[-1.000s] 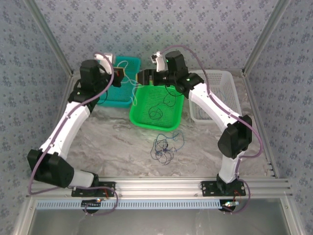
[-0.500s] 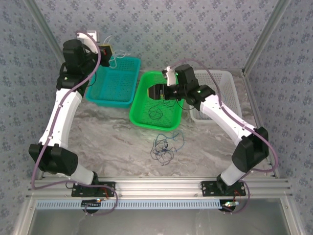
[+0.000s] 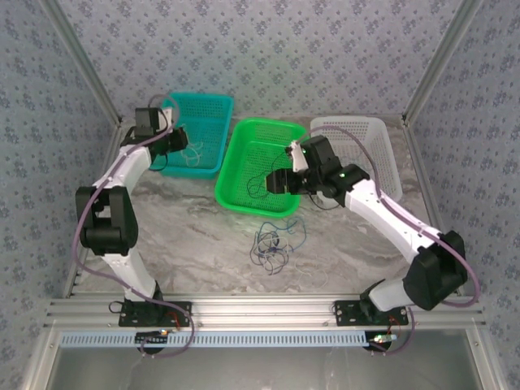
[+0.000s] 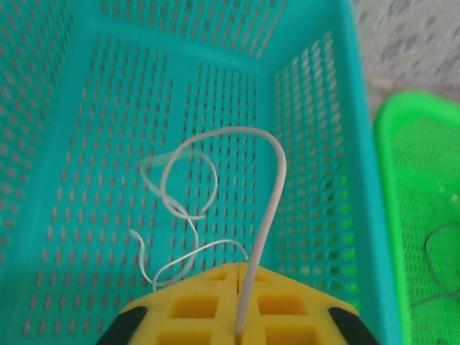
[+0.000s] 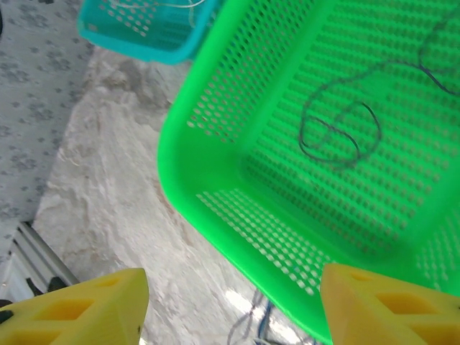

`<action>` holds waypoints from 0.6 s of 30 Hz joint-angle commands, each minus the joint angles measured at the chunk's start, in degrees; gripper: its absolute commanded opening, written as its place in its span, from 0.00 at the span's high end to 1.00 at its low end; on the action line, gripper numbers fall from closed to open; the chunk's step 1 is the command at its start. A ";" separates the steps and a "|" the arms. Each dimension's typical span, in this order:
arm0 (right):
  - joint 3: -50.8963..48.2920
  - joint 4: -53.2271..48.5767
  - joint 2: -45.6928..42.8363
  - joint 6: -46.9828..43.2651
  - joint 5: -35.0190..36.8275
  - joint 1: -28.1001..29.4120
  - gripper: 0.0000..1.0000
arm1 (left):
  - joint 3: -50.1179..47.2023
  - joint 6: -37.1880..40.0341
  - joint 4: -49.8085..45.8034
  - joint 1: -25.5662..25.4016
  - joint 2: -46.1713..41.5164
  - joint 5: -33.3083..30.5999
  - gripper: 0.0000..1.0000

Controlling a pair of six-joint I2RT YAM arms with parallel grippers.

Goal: Untangle the cables

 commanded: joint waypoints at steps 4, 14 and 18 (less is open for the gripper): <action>-6.97 -9.43 -5.93 -3.86 3.64 0.71 0.35 | 0.02 -1.82 -1.50 -0.13 -2.88 2.07 0.45; -21.41 -9.73 -12.41 -1.60 8.08 6.63 0.42 | -9.42 -5.80 -2.13 -1.85 -13.39 -1.42 0.01; -23.90 -6.37 -9.56 -0.54 10.45 9.25 0.42 | -13.36 -5.51 -1.52 -5.88 -19.67 -2.73 0.01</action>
